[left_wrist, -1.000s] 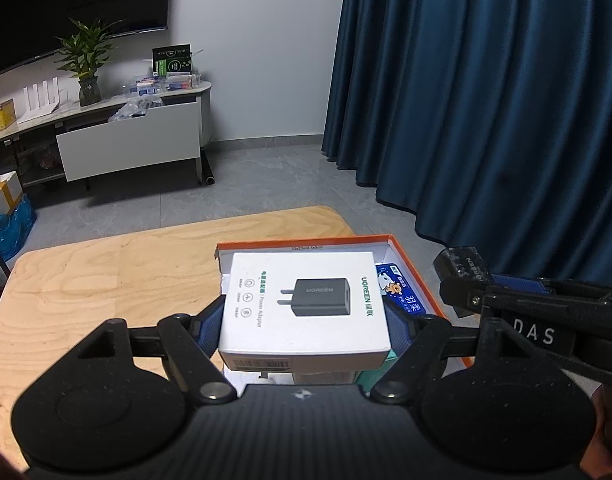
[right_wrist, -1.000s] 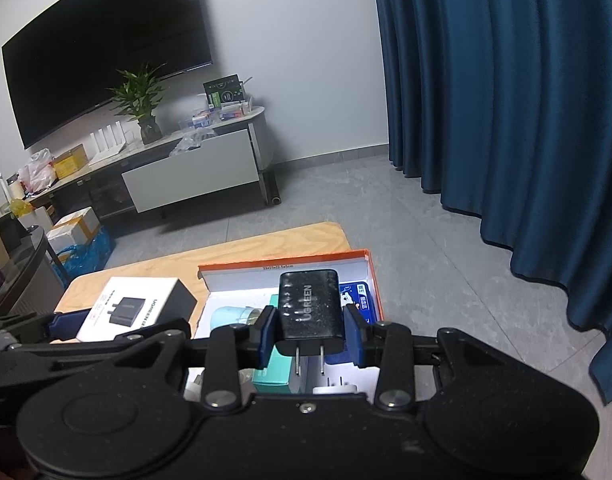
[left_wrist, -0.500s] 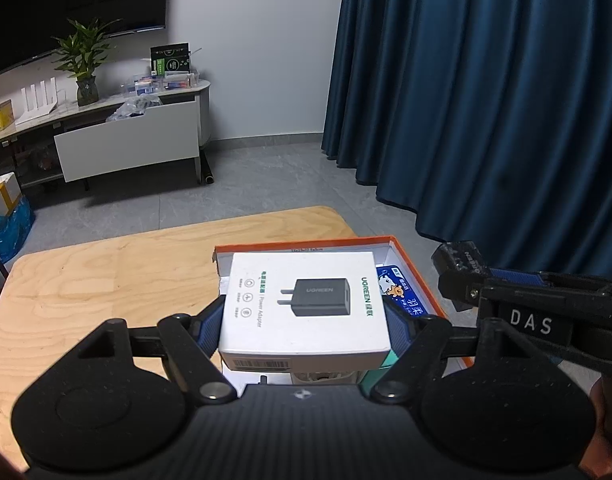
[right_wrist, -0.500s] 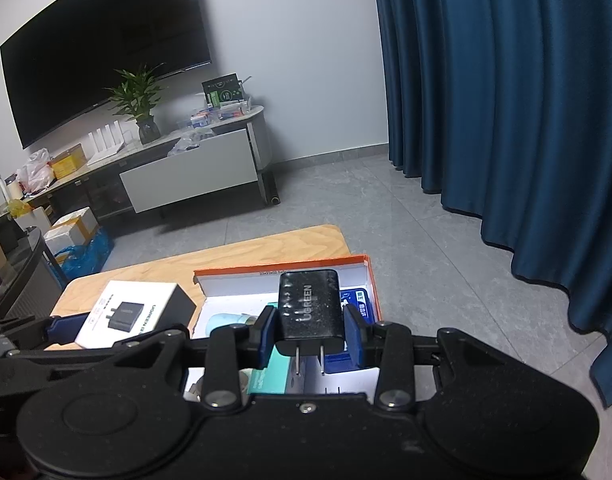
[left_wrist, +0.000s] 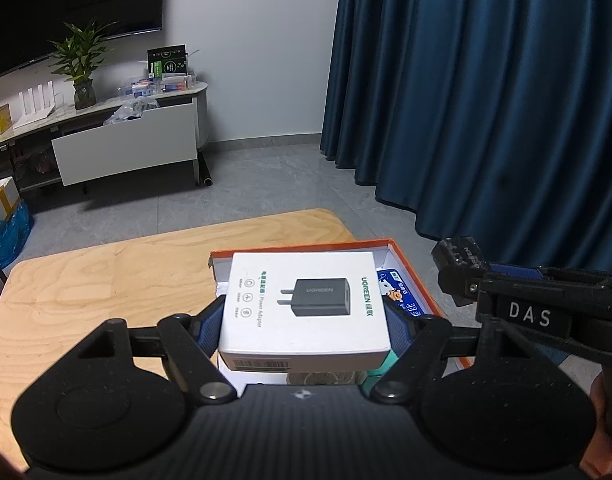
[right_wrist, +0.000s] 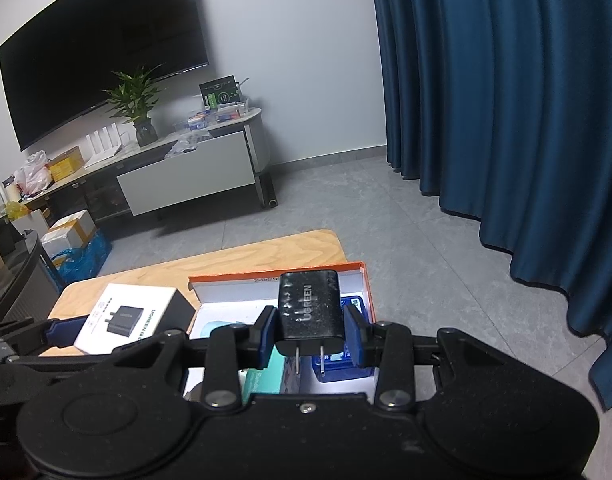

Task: Organize rigid objects
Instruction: 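Hold the boxed charger over the lid with the left tool while the right tool holds the black charger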

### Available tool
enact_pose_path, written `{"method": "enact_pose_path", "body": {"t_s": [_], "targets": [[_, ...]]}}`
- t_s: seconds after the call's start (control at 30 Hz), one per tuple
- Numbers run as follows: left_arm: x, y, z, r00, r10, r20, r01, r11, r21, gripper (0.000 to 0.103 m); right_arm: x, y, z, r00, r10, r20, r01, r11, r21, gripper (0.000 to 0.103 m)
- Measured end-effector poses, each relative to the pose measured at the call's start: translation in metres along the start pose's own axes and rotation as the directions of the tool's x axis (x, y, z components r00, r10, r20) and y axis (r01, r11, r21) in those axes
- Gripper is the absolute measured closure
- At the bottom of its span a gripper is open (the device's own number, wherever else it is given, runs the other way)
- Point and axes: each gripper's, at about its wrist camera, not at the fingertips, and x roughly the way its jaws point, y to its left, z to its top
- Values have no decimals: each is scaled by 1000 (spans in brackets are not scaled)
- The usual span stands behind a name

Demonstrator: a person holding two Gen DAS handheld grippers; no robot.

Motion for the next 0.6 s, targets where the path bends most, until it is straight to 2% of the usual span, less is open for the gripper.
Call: {"method": "enact_pose_path", "body": {"t_s": [0.6], "targets": [[3,1,5,1000,3,1,-3,1000,-2,24,8,-6,11,1000,3,2,-3,1000,1,58]]}}
